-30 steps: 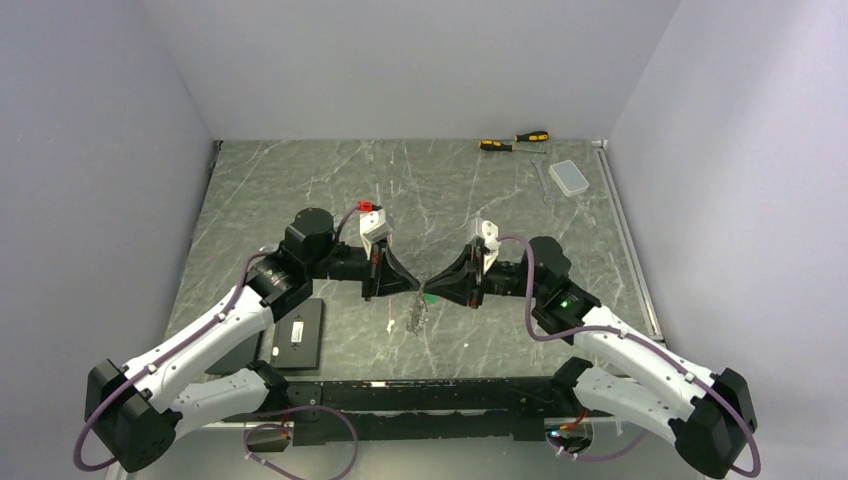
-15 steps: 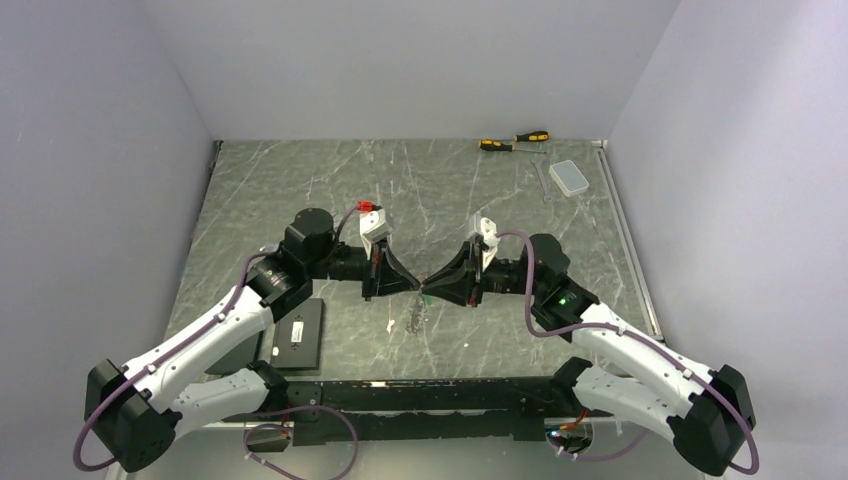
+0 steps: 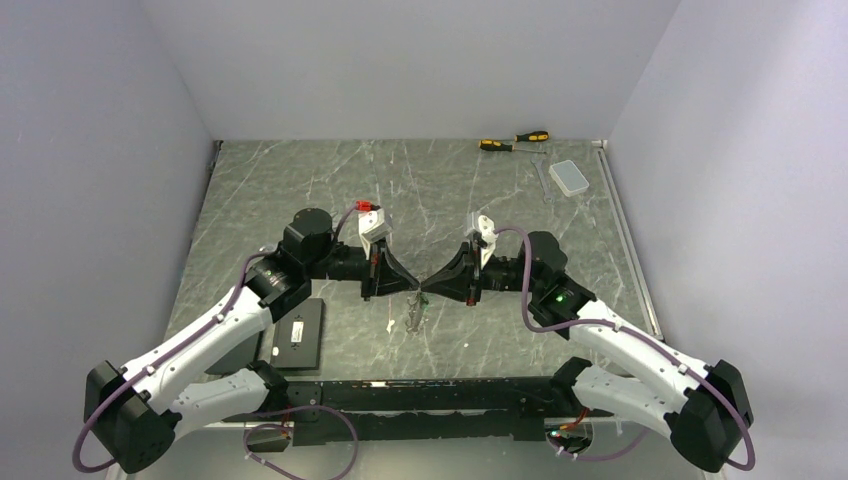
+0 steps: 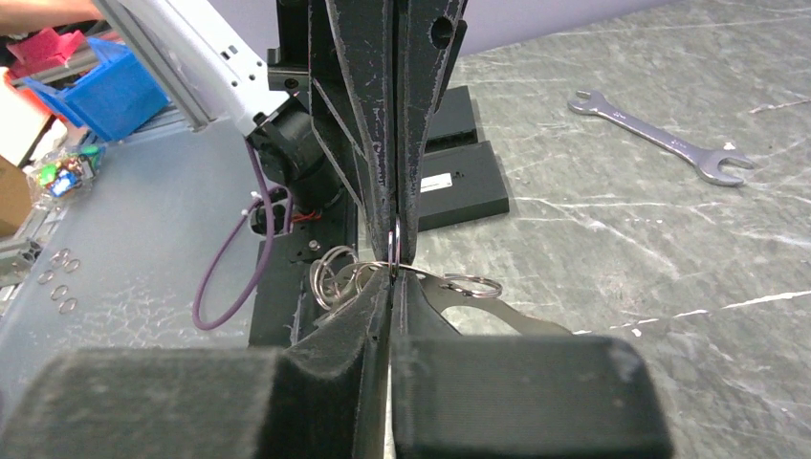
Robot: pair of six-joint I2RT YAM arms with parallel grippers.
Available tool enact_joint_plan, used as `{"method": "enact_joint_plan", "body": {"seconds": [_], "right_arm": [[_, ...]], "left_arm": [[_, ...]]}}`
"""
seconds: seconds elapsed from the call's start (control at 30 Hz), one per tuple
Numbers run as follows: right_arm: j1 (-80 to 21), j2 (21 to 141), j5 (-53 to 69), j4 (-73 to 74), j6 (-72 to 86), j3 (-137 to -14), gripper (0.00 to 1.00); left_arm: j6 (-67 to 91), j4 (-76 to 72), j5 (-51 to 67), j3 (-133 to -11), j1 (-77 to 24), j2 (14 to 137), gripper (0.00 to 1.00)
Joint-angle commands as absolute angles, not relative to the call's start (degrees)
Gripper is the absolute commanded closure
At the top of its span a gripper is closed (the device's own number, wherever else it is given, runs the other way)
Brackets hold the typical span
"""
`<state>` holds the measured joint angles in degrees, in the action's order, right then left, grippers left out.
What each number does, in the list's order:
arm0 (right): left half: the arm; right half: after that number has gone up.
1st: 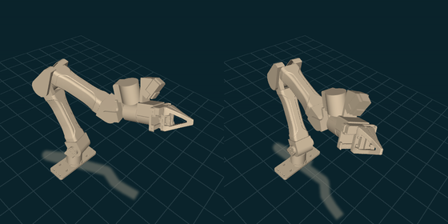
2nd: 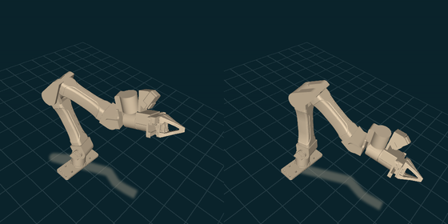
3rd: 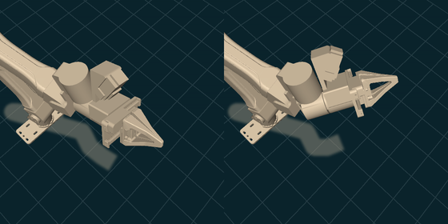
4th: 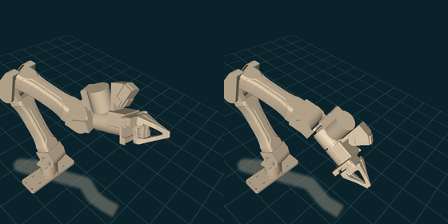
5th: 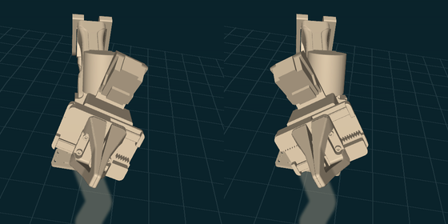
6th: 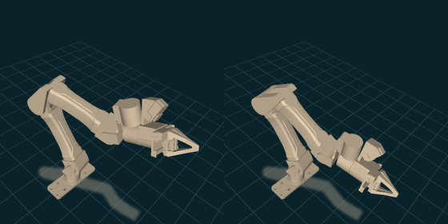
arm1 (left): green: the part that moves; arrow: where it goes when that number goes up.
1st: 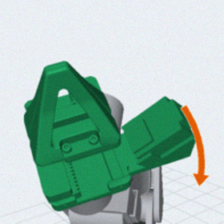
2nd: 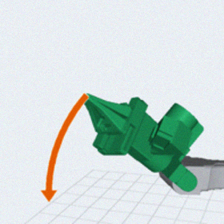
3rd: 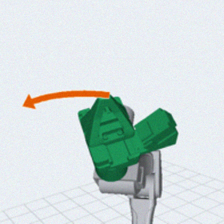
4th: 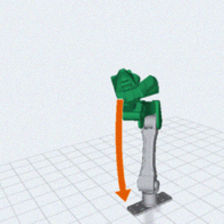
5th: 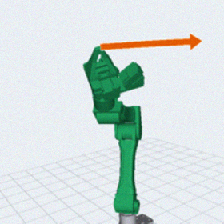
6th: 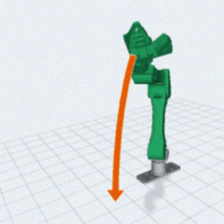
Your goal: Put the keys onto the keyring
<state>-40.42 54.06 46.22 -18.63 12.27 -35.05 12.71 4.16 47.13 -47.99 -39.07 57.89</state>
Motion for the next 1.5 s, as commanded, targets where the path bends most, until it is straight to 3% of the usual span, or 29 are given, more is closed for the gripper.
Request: {"method": "enact_joint_plan", "body": {"seconds": [0.0,0.17,0.43,0.83,1.2,1.33,1.47], "right_arm": [[-40.8,54.1,48.7,-23.6,13.1,-37.8,1.00],[-40.8,53.4,48.7,-22.5,12.5,-37.8,1.00],[-40.8,51.8,46.6,-16.0,9.1,-38.7,1.00],[-40.8,49.9,45.2,-9.3,6.5,-39.6,1.00],[-41.0,49.6,39.2,8.8,-2.4,-46.7,1.00],[-41.5,49.6,37.0,13.0,-3.3,-48.6,1.00],[-42.7,50.3,33.5,19.5,-3.9,-51.5,1.00]], "left_arm": [[11.6,0.4,47.1,-48.3,-39.3,57.1,1.00],[10.4,2.2,46.3,-48.9,-39.3,57.1,0.99],[5.6,9.1,45.2,-51.2,-39.3,57.0,0.82],[1.2,15.1,43.5,-52.7,-39.2,56.6,0.67],[-9.3,25.5,43.3,-56.9,-39.2,55.8,0.36],[-12.3,27.3,44.8,-58.6,-39.2,55.9,0.07],[-12.7,25.9,45.7,-59.1,-39.3,55.8,0.01]]}}
